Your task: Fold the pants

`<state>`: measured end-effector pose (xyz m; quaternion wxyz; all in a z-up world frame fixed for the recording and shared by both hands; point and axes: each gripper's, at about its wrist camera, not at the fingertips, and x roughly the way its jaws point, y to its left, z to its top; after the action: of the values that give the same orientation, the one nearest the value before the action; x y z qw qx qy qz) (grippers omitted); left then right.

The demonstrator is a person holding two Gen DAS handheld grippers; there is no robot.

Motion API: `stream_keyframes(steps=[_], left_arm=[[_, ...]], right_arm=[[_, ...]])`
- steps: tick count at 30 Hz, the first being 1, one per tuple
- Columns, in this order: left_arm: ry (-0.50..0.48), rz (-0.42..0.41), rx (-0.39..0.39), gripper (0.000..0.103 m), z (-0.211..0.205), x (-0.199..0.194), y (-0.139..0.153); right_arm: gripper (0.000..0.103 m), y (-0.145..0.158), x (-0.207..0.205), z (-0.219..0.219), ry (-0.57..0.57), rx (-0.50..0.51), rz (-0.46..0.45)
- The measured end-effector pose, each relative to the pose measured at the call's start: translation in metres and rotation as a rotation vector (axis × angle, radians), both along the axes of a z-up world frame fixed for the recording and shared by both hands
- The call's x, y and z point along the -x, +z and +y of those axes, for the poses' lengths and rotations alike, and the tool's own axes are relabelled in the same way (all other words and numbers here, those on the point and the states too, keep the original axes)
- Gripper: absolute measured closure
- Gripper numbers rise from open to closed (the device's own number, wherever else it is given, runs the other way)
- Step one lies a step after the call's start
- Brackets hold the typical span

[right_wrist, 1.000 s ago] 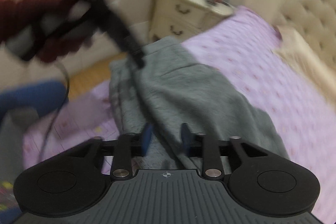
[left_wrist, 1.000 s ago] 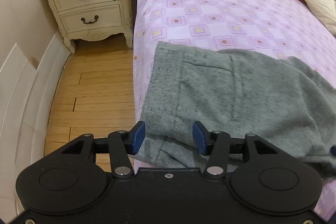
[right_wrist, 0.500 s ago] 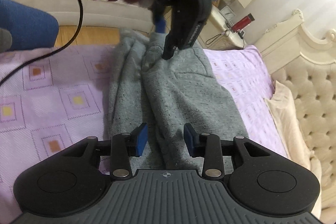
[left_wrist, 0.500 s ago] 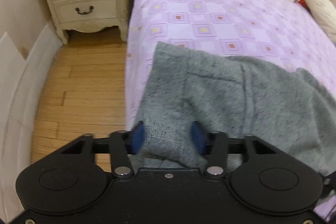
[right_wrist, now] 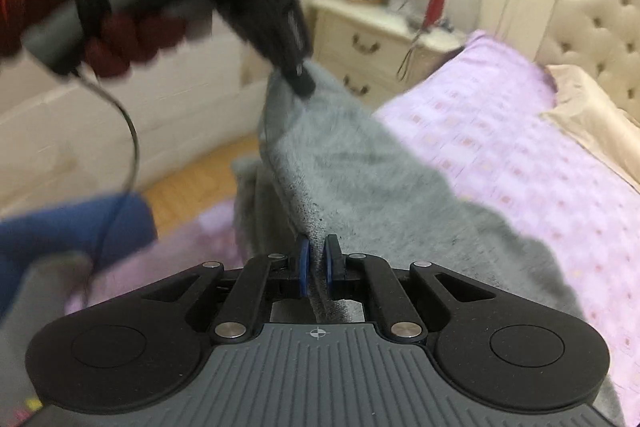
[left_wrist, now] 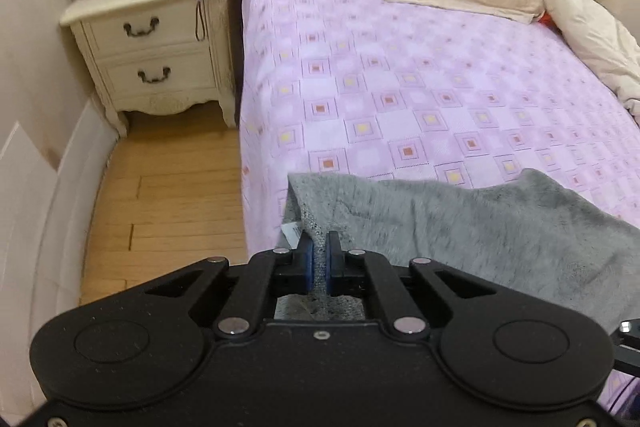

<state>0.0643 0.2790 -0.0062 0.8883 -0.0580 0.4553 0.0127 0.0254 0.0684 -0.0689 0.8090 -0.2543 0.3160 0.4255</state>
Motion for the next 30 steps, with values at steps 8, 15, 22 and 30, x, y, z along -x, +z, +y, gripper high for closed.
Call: stream_keyframes(steps=[8, 15, 22, 30], left_arm=[[0.056, 0.158, -0.116, 0.092, -0.001, 0.011, -0.052], [0.0, -0.048, -0.174, 0.089, -0.046, 0.018, -0.001], [-0.158, 0.016, -0.055, 0.084, -0.1, -0.003, -0.027], [-0.169, 0.137, -0.07, 0.08, -0.109, -0.008, -0.08]], right_arm=[[0.09, -0.012, -0.001, -0.003, 0.017, 0.007, 0.112], [0.087, 0.023, -0.02, -0.063, -0.213, -0.06, 0.17], [0.087, 0.005, 0.024, -0.073, -0.034, 0.341, -0.047], [0.087, -0.003, 0.037, -0.064, 0.065, 0.396, -0.051]])
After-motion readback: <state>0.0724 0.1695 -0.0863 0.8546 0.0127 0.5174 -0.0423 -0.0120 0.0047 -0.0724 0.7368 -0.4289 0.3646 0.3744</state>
